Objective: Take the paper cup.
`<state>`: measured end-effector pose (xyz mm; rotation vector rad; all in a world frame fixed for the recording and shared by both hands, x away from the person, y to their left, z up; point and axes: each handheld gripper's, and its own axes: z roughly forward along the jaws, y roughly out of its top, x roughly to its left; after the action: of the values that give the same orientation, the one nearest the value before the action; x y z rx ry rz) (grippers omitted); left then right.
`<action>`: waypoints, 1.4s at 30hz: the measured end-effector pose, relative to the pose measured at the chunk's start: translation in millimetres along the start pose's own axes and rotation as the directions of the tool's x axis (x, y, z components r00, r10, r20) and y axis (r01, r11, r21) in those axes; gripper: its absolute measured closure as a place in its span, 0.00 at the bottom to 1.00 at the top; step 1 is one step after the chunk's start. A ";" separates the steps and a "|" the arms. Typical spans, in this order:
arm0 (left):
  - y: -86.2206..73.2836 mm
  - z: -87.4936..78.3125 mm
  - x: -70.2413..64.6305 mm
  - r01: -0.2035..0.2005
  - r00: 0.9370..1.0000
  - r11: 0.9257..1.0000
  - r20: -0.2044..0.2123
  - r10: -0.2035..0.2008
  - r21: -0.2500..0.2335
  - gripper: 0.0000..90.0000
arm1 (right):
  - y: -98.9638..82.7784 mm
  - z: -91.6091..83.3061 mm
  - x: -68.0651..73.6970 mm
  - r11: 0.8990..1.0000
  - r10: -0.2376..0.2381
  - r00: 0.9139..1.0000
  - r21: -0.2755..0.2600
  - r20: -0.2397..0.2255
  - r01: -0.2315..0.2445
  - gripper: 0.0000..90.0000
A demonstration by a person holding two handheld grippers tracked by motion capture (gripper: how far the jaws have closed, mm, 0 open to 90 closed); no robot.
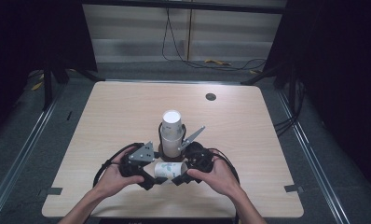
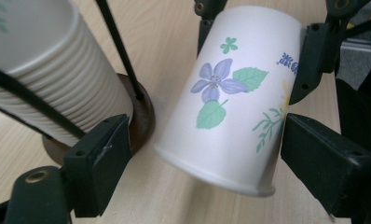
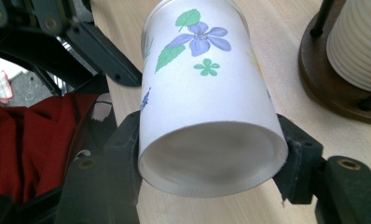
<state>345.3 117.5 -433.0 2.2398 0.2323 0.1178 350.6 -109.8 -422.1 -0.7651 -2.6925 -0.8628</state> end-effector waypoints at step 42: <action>-23.3 -29.6 19.7 0.168 0.985 0.952 -0.003 -0.175 -0.256 0.17 | -23.0 -16.1 -10.2 0.967 0.033 0.999 -0.254 0.011 -0.029 0.40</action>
<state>356.8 158.5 -432.4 1.9534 0.4022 0.0782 347.6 -139.4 -423.7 -0.8659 -2.6055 -1.2145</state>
